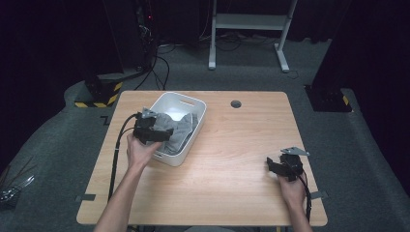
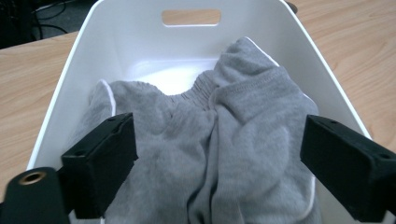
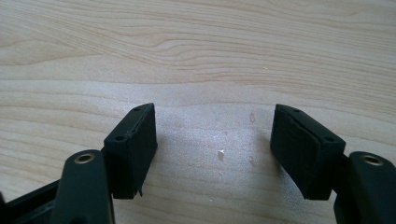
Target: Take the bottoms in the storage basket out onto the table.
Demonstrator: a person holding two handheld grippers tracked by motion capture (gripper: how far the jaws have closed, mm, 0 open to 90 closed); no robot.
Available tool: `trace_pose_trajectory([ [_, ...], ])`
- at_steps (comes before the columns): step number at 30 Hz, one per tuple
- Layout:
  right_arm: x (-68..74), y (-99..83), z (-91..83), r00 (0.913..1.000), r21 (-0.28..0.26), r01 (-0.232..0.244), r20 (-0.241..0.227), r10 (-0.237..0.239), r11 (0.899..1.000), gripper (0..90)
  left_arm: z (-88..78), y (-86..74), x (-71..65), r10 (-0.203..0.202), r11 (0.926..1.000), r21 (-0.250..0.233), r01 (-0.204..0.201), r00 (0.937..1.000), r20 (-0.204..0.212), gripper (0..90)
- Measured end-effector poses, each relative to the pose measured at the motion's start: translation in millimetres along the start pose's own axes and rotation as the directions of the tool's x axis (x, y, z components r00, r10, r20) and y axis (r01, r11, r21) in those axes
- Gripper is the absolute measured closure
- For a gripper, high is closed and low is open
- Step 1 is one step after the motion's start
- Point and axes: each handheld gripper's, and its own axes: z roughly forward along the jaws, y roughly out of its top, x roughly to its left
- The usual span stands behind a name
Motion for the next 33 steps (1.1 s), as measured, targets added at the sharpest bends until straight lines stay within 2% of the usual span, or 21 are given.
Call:
trace_pose_trajectory([
  [7, 0.1, 0.0, -0.1, 1.0, 0.001, 0.0, 0.0, 0.0, 1.0, 31.6, 17.4, 10.8, -5.6, 0.006, 0.9998, 0.021, -0.006, 0.9999, 0.008, 9.3],
  [12, 0.1, 0.0, 0.0, 1.0, 0.0, 0.0, 0.001, 0.0, 1.0, 31.6, 34.5, 14.9, -6.2, 0.014, 0.9963, 0.085, -0.015, 0.9998, 0.01, 8.7],
  [17, 0.0, 0.0, 0.0, 1.0, 0.0, 0.002, 0.0, -0.002, 1.0, 31.6, 43.2, 17.1, -4.9, 0.017, 0.9946, 0.102, -0.017, 0.9998, 0.01, 7.7],
  [18, 0.0, 0.0, 0.0, 1.0, 0.0, 0.002, 0.001, -0.002, 1.0, 31.6, 46.4, 19.7, -3.9, 0.015, 0.9917, 0.127, -0.017, 0.9998, 0.016, 7.5],
  [25, -0.1, 0.0, 0.1, 1.0, 0.0, 0.003, 0.001, -0.003, 1.0, 31.6, 46.2, 32.9, -6.1, 0.04, 0.9921, 0.119, -0.041, 0.9991, 0.01, 7.1],
  [29, 0.1, -0.1, 0.0, 1.0, 0.0, 0.001, 0.001, -0.001, 1.0, 31.6, 55.5, 36.4, -6.8, 0.045, 0.9891, 0.14, -0.045, 0.999, 0.006, 7.1],
  [33, 0.1, -0.1, 0.0, 1.0, 0.0, 0.001, 0.001, -0.001, 1.0, 31.6, 70.6, 32.9, -9.2, 0.039, 0.9807, 0.191, -0.043, 0.999, 0.023, 5.8],
])
